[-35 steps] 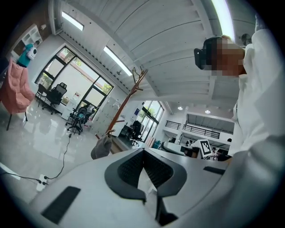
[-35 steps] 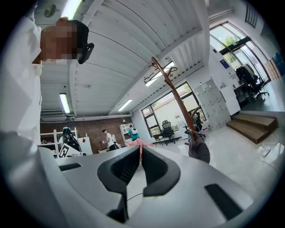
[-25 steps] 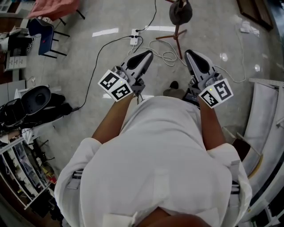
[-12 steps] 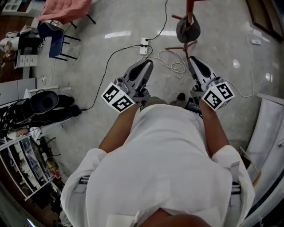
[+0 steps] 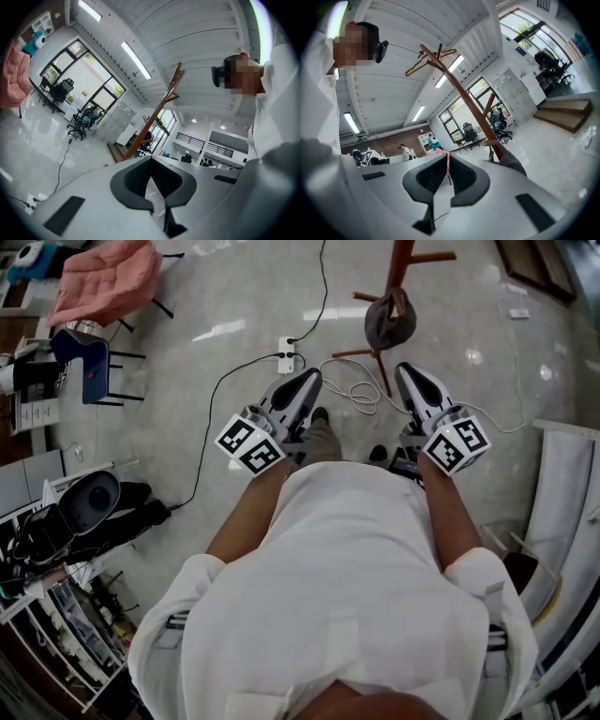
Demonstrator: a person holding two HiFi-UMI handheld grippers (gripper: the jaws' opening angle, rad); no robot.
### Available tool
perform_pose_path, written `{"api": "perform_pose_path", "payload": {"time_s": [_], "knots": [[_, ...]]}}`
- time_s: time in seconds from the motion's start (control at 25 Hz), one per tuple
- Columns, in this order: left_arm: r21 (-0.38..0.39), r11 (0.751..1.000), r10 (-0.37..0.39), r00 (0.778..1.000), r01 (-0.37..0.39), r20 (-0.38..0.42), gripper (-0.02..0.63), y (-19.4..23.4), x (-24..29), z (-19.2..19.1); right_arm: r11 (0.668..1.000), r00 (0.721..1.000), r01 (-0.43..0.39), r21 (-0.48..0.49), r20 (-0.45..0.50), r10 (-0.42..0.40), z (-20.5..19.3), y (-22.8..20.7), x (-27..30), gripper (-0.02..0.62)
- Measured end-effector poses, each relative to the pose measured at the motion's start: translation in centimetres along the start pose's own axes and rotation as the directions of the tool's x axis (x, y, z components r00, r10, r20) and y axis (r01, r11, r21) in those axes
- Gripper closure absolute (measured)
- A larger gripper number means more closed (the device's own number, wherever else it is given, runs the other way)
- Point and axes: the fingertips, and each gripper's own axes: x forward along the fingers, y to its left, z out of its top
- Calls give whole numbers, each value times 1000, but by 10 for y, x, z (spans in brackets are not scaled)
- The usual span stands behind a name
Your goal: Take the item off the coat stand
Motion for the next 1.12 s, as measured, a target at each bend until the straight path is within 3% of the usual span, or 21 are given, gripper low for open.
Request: {"api": "perform_pose_path", "payload": {"time_s": [0.2, 0.44, 0.64, 0.84, 1.12], "knots": [[29, 997, -67, 996, 69, -60, 592, 58, 29, 16, 987, 989, 150, -62, 20, -149, 3, -20, 30, 569], [10, 989, -148, 983, 150, -108, 592, 99, 49, 35, 950, 954, 297, -90, 79, -291, 19, -21, 64, 568], [-21, 974, -227, 965, 226, -135, 592, 121, 67, 33, 929, 936, 349, -125, 91, -339, 18, -23, 79, 568], [-46, 963, -268, 949, 264, -166, 592, 131, 80, 27, 902, 906, 422, -94, 73, -417, 3, -43, 74, 568], [-64, 977, -209, 969, 203, -131, 592, 138, 88, 22, 897, 895, 440, -40, -61, -441, -27, -90, 79, 561]]}}
